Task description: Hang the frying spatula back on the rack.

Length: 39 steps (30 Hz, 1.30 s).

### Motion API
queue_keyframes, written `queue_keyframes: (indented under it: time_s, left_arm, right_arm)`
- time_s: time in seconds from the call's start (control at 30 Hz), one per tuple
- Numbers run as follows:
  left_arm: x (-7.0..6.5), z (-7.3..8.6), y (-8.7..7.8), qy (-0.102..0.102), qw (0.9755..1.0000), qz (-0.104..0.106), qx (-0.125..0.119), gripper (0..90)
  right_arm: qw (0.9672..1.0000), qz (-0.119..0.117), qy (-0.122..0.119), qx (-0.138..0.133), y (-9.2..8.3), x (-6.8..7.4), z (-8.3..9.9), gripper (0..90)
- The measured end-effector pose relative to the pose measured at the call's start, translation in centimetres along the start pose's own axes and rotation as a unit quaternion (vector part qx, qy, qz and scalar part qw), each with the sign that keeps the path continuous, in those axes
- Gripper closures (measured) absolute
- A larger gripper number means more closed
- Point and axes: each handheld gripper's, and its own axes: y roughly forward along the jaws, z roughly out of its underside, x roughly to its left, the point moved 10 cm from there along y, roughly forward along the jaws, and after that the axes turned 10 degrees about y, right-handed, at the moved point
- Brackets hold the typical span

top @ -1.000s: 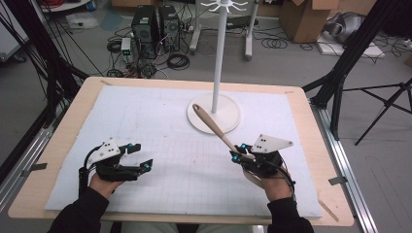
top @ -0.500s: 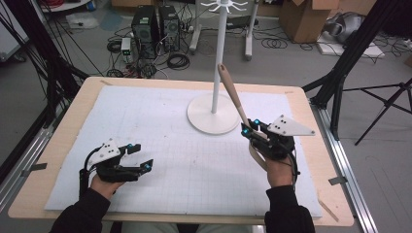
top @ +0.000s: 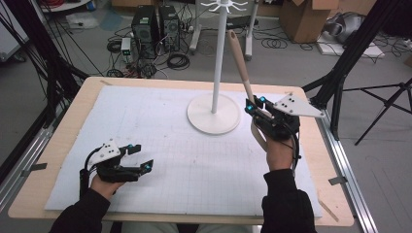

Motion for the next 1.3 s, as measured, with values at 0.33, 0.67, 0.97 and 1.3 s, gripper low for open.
queue_keyframes:
  time_s: [0.33, 0.67, 0.97, 1.3]
  left_arm:
    - [0.0, 0.0, 0.0, -0.003, 1.0000, 0.003, -0.002, 22.8]
    - [0.1, 0.0, -0.1, -0.005, 1.0000, 0.004, -0.004, 22.8]
    - [0.1, -0.1, -0.2, -0.005, 0.9999, 0.005, -0.008, 22.8]
    - [0.0, -0.1, -0.2, -0.009, 0.9999, 0.006, -0.008, 22.9]
  right_arm:
    - [0.9997, 0.017, 0.012, -0.011, 2.4, -0.7, -2.6, 75.5]
    - [0.9992, 0.036, 0.019, -0.005, 3.8, -1.4, -2.9, 75.5]
    - [0.9985, 0.046, 0.028, -0.010, 3.8, -2.0, -3.0, 75.5]
    - [0.9982, 0.049, 0.029, -0.020, 3.2, -2.2, -3.2, 75.5]
